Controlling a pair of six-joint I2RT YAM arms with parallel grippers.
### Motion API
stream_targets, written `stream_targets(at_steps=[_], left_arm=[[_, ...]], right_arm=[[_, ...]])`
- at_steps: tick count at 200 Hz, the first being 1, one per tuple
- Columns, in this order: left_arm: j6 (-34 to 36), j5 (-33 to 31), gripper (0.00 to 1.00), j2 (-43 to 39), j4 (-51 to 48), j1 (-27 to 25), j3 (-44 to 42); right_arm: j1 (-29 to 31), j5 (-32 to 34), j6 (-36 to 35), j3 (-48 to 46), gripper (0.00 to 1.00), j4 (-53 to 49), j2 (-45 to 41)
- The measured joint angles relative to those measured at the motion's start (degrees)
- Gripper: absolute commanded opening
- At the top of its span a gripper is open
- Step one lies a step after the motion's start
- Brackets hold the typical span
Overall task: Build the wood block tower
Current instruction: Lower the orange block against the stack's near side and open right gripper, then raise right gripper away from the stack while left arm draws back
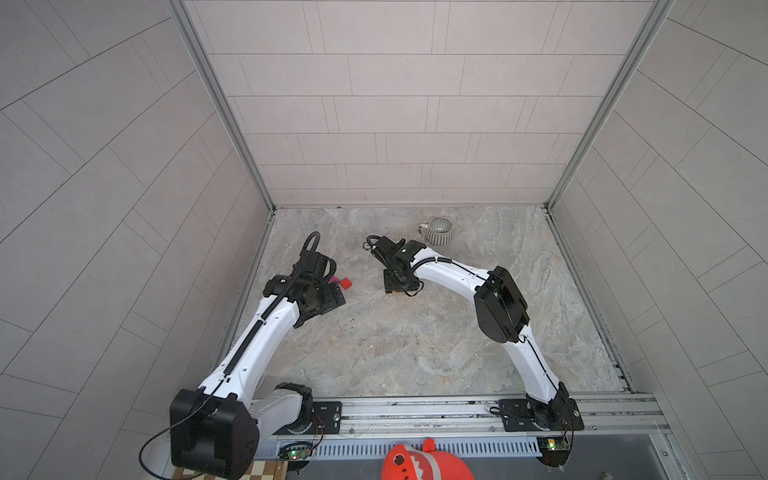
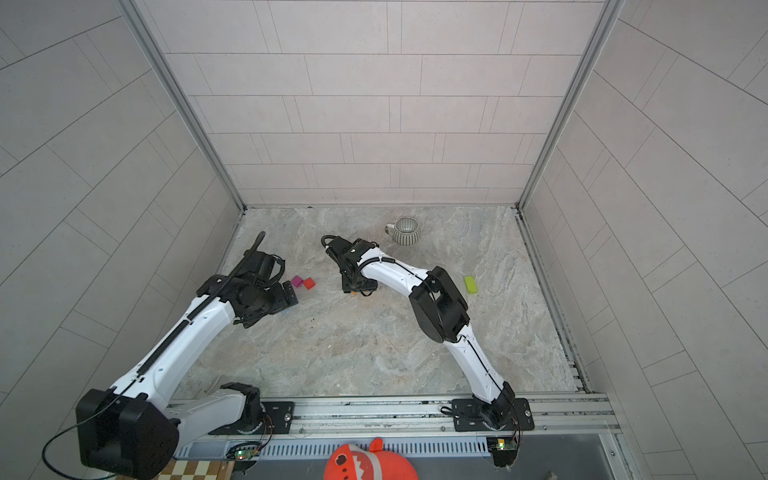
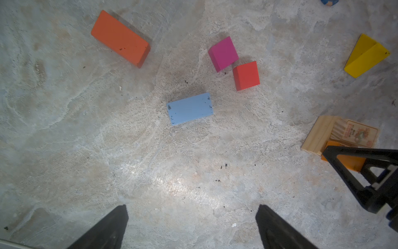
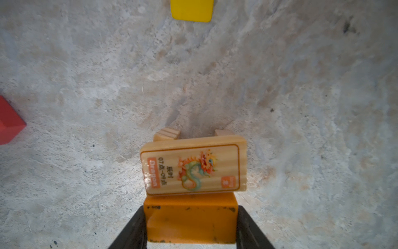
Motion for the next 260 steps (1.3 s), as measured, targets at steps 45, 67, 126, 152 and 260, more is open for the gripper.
stream_targets(at_steps=[45,67,126,152,260], left_arm=[[0.0,0.0,1.0,0.0,0.0,0.0,0.0],[0.0,0.0,1.0,0.0,0.0,0.0,0.0],[0.2,0.5,1.0,0.0,0.0,0.0,0.0],[0.2,0.7,1.0,0.0,0.0,0.0,0.0],[5.4,2.1,1.0,-3.7,1.0,0.4,0.0]], right_arm=[[0.0,0.6,1.0,0.0,0.59,0.1,0.0],[0.0,0.7,1.4,0.0,0.6,0.5,0.0],[0.0,0.6,1.9,0.0,0.65,1.2,0.0],[0.0,0.6,1.9,0.0,0.68,1.3,0.0],[0.1,1.2,-1.4,-9.6,0.74,3.7,-11.5]])
